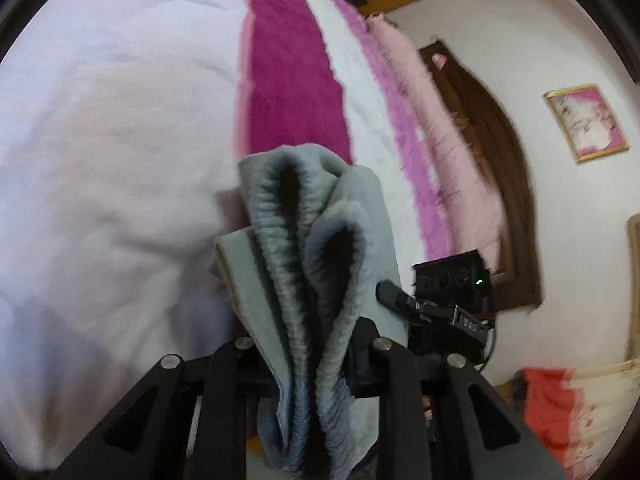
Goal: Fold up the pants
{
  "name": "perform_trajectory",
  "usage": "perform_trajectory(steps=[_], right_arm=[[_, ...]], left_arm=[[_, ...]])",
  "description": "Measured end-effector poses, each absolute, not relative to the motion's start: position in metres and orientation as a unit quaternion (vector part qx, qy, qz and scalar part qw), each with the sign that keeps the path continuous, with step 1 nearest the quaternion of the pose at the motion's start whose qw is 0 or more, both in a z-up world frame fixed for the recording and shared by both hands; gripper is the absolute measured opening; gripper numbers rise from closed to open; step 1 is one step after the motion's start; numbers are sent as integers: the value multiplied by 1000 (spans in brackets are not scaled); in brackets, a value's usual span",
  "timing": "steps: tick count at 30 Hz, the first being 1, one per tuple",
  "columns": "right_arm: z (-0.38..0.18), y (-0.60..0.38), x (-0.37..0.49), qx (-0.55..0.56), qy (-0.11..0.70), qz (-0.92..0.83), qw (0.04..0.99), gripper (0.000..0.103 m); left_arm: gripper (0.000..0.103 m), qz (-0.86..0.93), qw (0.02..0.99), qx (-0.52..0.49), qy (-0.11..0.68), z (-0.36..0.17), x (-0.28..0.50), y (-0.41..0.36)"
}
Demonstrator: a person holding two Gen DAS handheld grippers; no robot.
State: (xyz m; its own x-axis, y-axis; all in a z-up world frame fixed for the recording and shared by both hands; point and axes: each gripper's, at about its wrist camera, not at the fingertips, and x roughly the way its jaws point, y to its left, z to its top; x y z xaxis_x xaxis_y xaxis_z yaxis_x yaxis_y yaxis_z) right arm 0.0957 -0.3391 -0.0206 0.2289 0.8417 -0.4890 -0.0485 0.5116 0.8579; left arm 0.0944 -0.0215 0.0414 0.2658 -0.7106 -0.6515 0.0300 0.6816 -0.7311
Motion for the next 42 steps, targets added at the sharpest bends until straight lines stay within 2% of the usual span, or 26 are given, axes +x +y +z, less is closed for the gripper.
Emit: perform_trajectory(steps=[3, 4, 7, 10, 14, 19, 28, 39, 42], right_arm=[[-29, -332, 97, 385, 507, 332, 697, 31], [-29, -331, 97, 386, 497, 337, 700, 31], [-30, -325, 98, 371, 482, 358, 709, 30], [-32, -321, 113, 375, 475, 369, 706, 28], [-27, -319, 113, 370, 476, 370, 707, 25], [-6, -321, 109, 351, 460, 378, 722, 22], [8, -317, 129, 377, 454, 382, 711, 21], [35, -316, 189, 396, 437, 366, 720, 21], [31, -313, 220, 434, 446, 360, 695, 21]], left_arm=[[27, -242, 734, -295, 562, 21, 96, -19], [33, -248, 731, -308, 556, 11, 97, -18], [33, -267, 723, -375, 515, -9, 96, -7], [33, -282, 753, -354, 479, -8, 87, -9], [32, -287, 757, -346, 475, -7, 83, -8], [25, -255, 781, -305, 481, 13, 85, -26], [24, -217, 797, -244, 508, 40, 92, -31], [24, -221, 833, -182, 474, 86, 131, -38], [24, -222, 835, -177, 470, 89, 155, -39]])
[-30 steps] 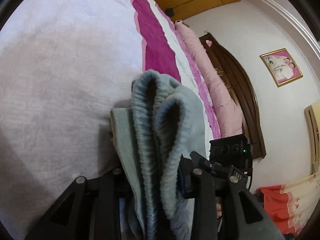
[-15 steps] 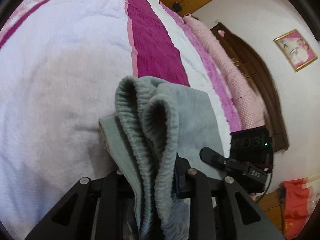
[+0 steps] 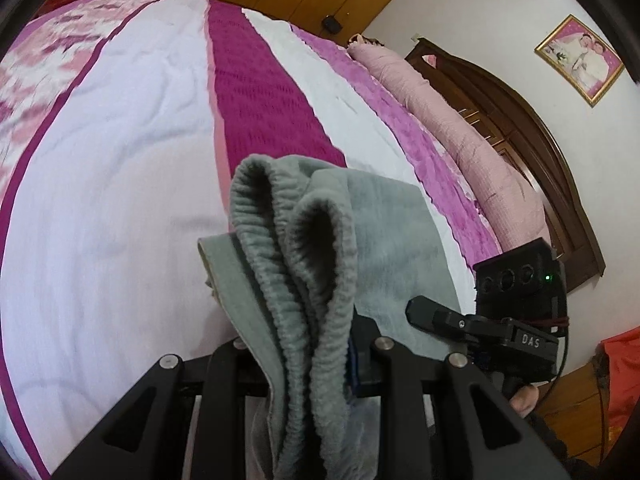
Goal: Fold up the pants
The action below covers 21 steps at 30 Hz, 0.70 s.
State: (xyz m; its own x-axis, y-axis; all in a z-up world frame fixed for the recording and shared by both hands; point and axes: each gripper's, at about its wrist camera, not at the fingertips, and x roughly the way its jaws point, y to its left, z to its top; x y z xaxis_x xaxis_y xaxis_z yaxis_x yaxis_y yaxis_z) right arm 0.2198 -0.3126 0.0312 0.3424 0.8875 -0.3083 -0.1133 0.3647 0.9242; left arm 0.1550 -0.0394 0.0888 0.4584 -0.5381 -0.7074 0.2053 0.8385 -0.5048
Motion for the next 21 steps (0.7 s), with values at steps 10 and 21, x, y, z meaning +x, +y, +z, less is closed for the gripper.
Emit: perform_trajectory(steps=[10, 21], right_arm=[[52, -281, 301, 405, 428, 358, 724, 21], [34, -262, 373, 336, 442, 320, 768, 20]], left_arm=[[24, -182, 858, -148, 456, 100, 236, -33], [24, -175, 862, -160, 448, 92, 331, -9]])
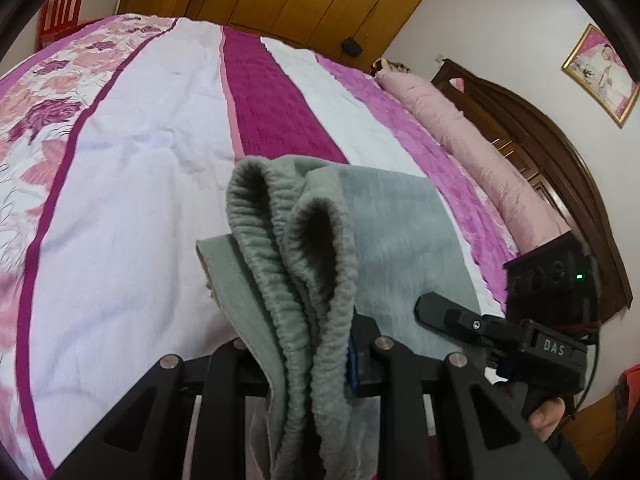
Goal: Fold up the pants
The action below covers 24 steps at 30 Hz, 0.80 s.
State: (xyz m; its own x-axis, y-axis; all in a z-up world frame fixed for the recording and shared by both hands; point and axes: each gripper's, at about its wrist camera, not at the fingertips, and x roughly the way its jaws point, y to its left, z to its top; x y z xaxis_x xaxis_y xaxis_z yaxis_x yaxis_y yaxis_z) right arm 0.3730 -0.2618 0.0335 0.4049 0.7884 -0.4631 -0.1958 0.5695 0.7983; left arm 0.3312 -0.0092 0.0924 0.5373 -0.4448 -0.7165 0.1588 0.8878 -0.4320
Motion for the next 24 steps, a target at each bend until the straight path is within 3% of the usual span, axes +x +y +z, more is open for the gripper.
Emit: perform_trajectory(steps=[9, 14, 18, 21, 23, 24], right_arm=[[-6, -274, 376, 353, 481, 271, 755, 23], [4, -271, 375, 323, 484, 256, 772, 29], [40, -278, 369, 212, 457, 204, 839, 45], [78, -270, 348, 88, 385, 148, 907, 45], [96, -250, 332, 20, 336, 142, 931, 45], [101, -239, 324, -1, 317, 151, 936, 39]], left_arm=[[25, -173, 847, -144, 482, 39, 364, -17], [33, -158, 869, -83, 462, 34, 356, -30], [43, -141, 875, -84, 455, 37, 353, -29], [56, -89, 911, -76, 395, 49, 339, -20], [53, -55, 942, -46, 329, 67, 320, -18], [50, -49, 954, -36, 292, 77, 310, -19]])
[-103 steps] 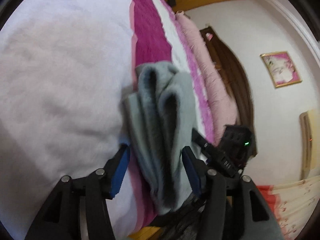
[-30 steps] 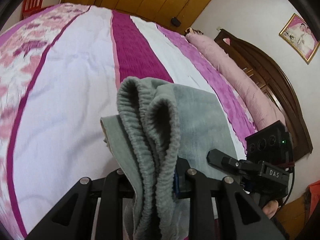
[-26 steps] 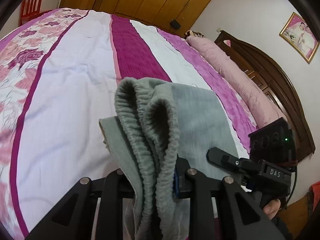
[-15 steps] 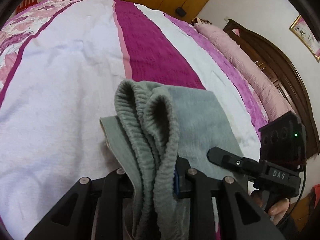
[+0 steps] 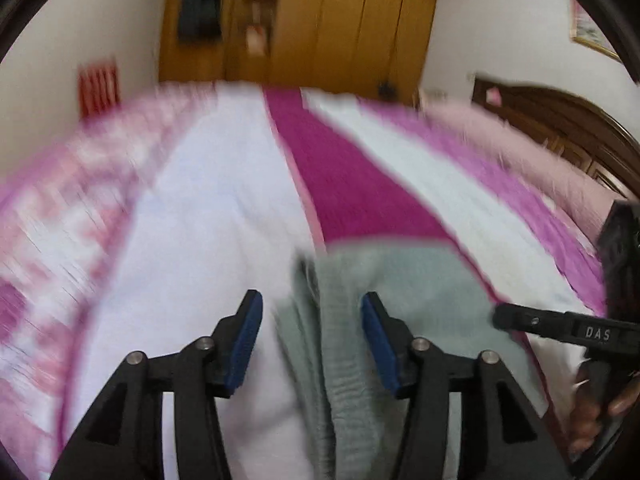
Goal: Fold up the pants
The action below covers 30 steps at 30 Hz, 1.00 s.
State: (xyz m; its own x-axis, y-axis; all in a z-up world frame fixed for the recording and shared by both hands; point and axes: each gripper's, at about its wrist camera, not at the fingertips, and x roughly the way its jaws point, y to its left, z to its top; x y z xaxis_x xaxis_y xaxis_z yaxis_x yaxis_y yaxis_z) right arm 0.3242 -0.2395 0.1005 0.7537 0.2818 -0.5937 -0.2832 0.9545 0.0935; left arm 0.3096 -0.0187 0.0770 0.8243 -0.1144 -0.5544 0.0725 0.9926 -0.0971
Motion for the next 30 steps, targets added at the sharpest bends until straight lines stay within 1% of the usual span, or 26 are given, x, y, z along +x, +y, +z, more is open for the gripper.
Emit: perform_trajectory(steps=[1, 2, 3, 4, 5, 6, 7, 8, 9, 10, 13, 15, 17, 20, 21, 23, 26, 28, 30], right_arm=[[101, -234, 319, -6, 311, 165, 936, 28], [98, -224, 315, -14, 317, 189, 929, 22], [94, -220, 313, -28, 326, 204, 923, 13], [89, -214, 310, -40, 333, 218, 917, 8], [82, -209, 306, -49, 340, 238, 908, 6], [75, -205, 300, -55, 346, 248, 903, 6], [70, -205, 297, -60, 349, 251, 901, 5], [66, -207, 294, -66, 350, 250, 900, 5], [62, -209, 295, -70, 350, 250, 900, 4], [59, -213, 295, -78, 351, 241, 902, 0], [54, -234, 311, -90, 376, 165, 907, 0], [48, -258, 325, -72, 411, 104, 903, 0], [52, -268, 325, -71, 400, 98, 908, 0], [70, -259, 321, -87, 358, 121, 922, 0], [77, -249, 326, -83, 344, 139, 925, 0], [86, -234, 335, -80, 332, 174, 924, 0], [86, -202, 348, -126, 310, 216, 917, 0], [78, -187, 357, -157, 306, 235, 909, 0], [67, -179, 366, -171, 313, 249, 901, 0]], left_arm=[[48, -48, 968, -28, 246, 91, 296, -20], [48, -52, 973, -29, 223, 99, 289, -20], [48, -63, 977, -35, 203, 107, 281, -21], [47, -83, 977, -43, 194, 113, 275, -23], [41, -99, 974, -45, 199, 113, 272, -25], [36, -116, 969, -44, 213, 111, 271, -28], [27, -144, 958, -36, 245, 102, 271, -32], [23, -158, 951, -28, 263, 95, 270, -35], [21, -171, 944, -11, 283, 85, 269, -39], [19, -179, 935, 21, 306, 70, 268, -45], [18, -179, 923, 97, 326, 42, 266, -52], [18, -176, 922, 89, 334, 40, 268, -47], [18, -162, 920, 97, 342, 40, 271, -46], [20, -106, 918, 179, 336, 37, 268, -51], [20, -97, 918, 191, 333, 41, 266, -49], [20, -95, 925, 175, 325, 51, 268, -44], [21, -112, 935, 123, 312, 72, 280, -37], [21, -139, 932, 89, 323, 76, 295, -37], [21, -170, 921, 86, 340, 73, 310, -41]])
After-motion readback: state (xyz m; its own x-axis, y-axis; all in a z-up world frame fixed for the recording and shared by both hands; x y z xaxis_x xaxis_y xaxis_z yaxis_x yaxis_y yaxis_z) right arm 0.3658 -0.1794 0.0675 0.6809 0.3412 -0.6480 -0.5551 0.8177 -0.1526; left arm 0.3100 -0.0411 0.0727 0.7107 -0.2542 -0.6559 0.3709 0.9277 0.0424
